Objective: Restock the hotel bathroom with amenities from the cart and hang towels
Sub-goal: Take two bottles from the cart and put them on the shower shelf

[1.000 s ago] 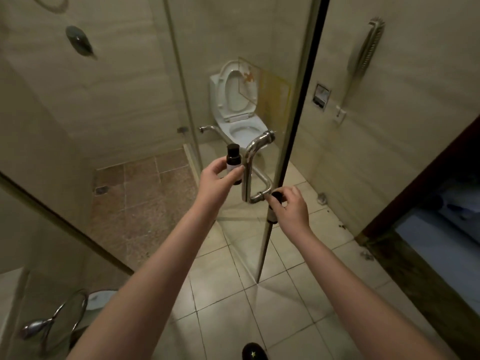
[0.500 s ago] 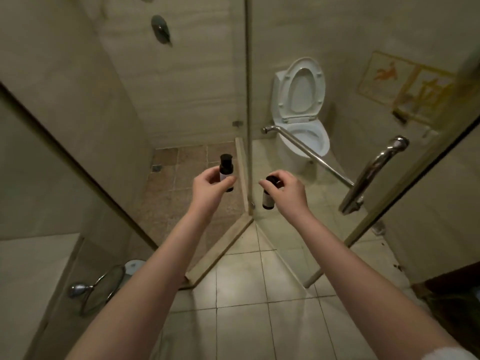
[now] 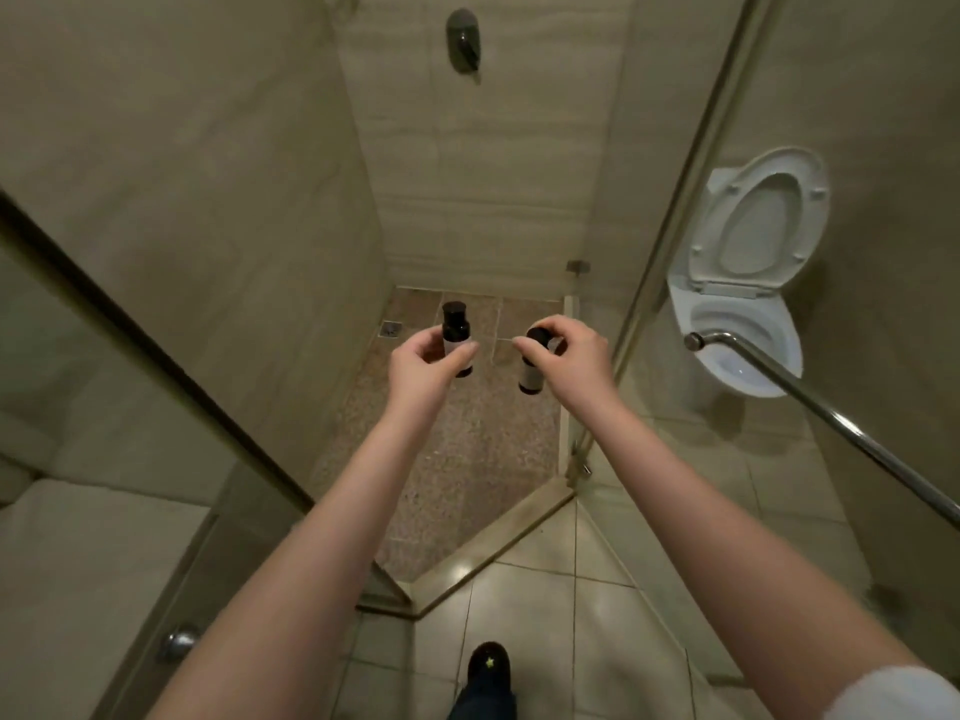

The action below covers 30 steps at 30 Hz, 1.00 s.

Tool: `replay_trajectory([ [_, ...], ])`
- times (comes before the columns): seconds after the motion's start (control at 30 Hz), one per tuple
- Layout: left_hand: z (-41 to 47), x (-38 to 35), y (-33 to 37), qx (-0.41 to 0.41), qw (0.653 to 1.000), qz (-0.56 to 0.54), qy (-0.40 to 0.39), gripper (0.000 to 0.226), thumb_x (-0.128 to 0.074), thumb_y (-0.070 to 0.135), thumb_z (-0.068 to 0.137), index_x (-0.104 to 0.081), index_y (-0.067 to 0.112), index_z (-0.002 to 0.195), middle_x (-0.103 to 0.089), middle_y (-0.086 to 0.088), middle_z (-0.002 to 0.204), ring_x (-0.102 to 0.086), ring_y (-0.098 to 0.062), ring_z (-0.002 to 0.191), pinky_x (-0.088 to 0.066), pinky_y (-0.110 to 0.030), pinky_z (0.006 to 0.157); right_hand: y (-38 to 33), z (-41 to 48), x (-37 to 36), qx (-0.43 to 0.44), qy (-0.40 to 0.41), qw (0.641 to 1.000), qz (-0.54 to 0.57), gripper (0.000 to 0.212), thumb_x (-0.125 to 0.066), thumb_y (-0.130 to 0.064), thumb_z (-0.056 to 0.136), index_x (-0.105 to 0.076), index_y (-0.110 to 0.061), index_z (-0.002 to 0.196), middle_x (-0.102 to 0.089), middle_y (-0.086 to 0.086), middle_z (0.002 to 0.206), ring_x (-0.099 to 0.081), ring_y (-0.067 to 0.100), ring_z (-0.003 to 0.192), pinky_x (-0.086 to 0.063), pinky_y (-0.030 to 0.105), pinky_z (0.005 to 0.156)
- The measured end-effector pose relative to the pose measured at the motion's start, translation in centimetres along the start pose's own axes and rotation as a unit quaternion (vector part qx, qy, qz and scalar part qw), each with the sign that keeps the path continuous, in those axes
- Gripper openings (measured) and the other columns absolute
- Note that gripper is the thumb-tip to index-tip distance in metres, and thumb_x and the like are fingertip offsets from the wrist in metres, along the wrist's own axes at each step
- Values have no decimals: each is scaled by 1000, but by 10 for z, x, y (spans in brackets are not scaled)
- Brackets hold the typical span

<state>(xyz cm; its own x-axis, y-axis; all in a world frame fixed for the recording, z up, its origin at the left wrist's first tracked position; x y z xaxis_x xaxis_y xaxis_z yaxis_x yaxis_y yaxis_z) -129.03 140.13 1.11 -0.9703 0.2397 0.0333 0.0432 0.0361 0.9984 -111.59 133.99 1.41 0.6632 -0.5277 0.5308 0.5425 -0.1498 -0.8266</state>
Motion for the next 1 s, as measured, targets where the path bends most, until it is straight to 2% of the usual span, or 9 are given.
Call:
replay_trajectory([
  [0.17,85,-3,3,5,1000,-10,28,25,-68,3,81,-64,4,106,-64,4,84,-59,-4,74,-45,-5,55,-4,88,-22,1,4,1000,11,23,-74,-34,78,-70,-14,89,-65,-3,92,-53,10,82,-35,21,70],
  [0.3,157,-17,15,-6,1000,-3,31,23,-68,2,81,-65,6,104,-63,5,81,-58,-4,73,-45,-6,55,-14,165,-35,13,8,999,34,24,-76,-31,77,-70,-12,89,-64,-2,88,-52,11,76,-39,22,69],
  [0.43,233,-35,33,-25,999,2,35,22,-68,2,81,-63,12,99,-62,6,80,-57,-4,72,-46,-6,56,-20,248,-47,16,4,998,62,24,-78,-27,75,-70,-10,90,-65,-1,90,-50,10,74,-37,17,62],
  [0.57,319,-49,51,-46,997,33,55,20,-72,7,79,-67,13,97,-67,2,85,-61,-11,80,-49,-21,75,-23,345,-56,24,0,997,77,25,-78,-30,74,-71,-13,90,-69,0,94,-54,12,78,-43,24,73],
  [0.63,356,-49,64,-53,995,49,65,27,-72,10,79,-68,5,105,-68,-3,94,-61,-12,87,-47,-22,79,-31,388,-61,29,-2,996,90,22,-78,-31,74,-70,-15,88,-67,-4,88,-56,13,77,-52,33,76],
  [0.73,408,-40,85,-70,992,59,84,32,-73,12,79,-67,3,109,-69,-7,101,-63,-14,91,-48,-24,81,-51,444,-73,41,-5,993,107,16,-76,-33,75,-66,-22,80,-63,-11,78,-59,18,70,-55,44,72],
  [0.87,477,-20,118,-94,989,45,107,33,-72,10,80,-65,2,111,-68,-6,101,-62,-14,91,-48,-18,76,-94,516,-98,65,-29,990,122,17,-76,-32,76,-61,-24,74,-66,-2,85,-65,26,63,-56,39,60],
  [1.0,555,4,153,-128,985,40,106,32,-72,9,80,-65,4,111,-68,-8,104,-62,-14,93,-48,-20,81,-140,587,-133,80,-44,983,158,18,-77,-25,77,-62,-16,81,-64,0,89,-62,10,43,-56,30,54],
])
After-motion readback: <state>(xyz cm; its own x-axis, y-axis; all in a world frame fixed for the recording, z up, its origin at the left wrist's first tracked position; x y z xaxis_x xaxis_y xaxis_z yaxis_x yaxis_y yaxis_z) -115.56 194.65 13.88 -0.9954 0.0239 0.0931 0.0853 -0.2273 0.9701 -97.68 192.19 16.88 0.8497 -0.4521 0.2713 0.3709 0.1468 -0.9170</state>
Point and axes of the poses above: each hand's wrist, its own z-axis towards the middle knuckle, its own x-axis out of the back of the hand, y = z × x, the point moved 7 cm from there along z, towards the middle knuckle
